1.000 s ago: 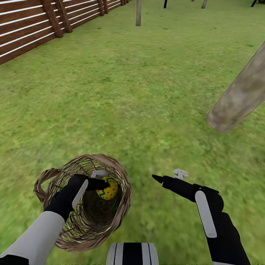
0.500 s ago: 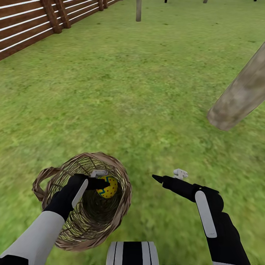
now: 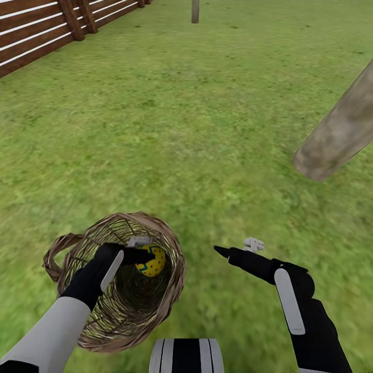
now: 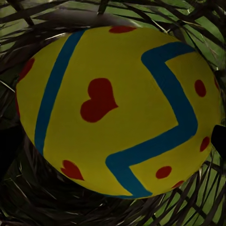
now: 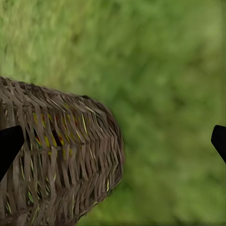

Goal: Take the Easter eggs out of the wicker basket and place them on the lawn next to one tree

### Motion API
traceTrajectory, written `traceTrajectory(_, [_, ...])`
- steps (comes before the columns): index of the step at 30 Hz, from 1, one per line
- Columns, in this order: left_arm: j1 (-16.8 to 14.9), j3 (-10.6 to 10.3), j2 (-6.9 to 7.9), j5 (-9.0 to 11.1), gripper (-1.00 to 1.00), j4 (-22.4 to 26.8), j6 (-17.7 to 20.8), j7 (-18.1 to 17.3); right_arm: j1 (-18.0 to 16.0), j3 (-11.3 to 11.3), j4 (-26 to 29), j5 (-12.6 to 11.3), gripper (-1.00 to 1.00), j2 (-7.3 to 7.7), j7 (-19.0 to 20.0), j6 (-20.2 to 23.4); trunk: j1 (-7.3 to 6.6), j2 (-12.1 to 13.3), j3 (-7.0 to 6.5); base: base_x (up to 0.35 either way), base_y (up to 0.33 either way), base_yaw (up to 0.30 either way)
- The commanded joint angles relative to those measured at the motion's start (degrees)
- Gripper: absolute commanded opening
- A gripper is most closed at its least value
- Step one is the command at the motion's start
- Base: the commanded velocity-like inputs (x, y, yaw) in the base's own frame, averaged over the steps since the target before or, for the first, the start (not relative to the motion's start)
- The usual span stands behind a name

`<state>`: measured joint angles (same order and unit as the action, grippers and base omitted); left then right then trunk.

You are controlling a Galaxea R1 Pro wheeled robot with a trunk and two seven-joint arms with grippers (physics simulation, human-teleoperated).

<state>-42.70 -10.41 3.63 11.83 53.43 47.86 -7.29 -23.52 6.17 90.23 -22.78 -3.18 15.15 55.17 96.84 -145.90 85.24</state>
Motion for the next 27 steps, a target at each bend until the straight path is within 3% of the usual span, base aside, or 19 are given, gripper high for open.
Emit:
traceTrajectory(1, [0.01,-0.13,0.06,0.21,1.0,0.49,0.21,0.02,-0.03,0.14,0.03,0.45,1.0,-0.07,0.58,0.29,-0.01,-0.01,0.04,0.0,0.0,0.0])
traceTrajectory(11, [0.4,-0.13,0.06,0.32,1.0,3.05,0.35,-1.03,-0.08,0.08,0.03,0.45,1.0,-0.07,0.58,0.29,-0.01,-0.01,0.04,0.0,0.0,0.0])
traceTrajectory(17, [0.42,-0.15,0.99,0.36,1.0,3.16,0.38,-2.78,-0.1,0.08,0.03,0.45,1.0,-0.07,0.58,0.29,0.15,-0.09,1.37,0.0,0.0,0.0])
traceTrajectory(27, [0.42,-0.13,1.36,0.38,1.0,3.25,0.31,-3.07,-0.08,0.07,0.03,0.45,1.0,-0.14,0.58,0.29,0.15,-0.09,1.37,0.0,0.0,0.0])
